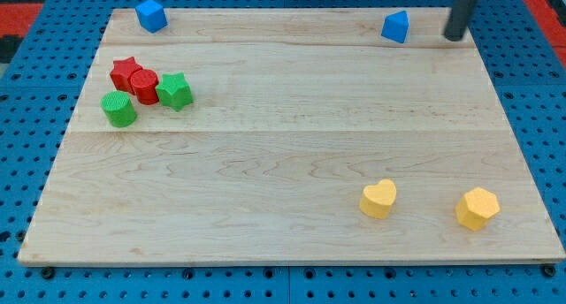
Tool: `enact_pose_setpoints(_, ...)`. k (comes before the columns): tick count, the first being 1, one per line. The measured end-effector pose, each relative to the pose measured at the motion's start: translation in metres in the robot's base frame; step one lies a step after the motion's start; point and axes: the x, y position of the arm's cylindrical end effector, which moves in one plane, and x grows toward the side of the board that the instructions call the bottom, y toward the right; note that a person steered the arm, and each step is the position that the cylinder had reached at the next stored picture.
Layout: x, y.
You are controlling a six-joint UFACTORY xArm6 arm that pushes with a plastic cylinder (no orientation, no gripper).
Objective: Move the blue triangle closer to the yellow heart
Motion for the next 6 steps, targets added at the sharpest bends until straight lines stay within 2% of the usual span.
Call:
enact_pose_setpoints(1, -0.052, -0.018)
enact_pose_setpoints(2, -0.057, -0.102)
enact_pose_setpoints(3, 0.011, -0.131)
enact_pose_setpoints(4, 0.035, -0.149)
enact_pose_setpoints(5, 0.018, -0.136)
enact_pose_setpoints(6, 0.044, -0.194)
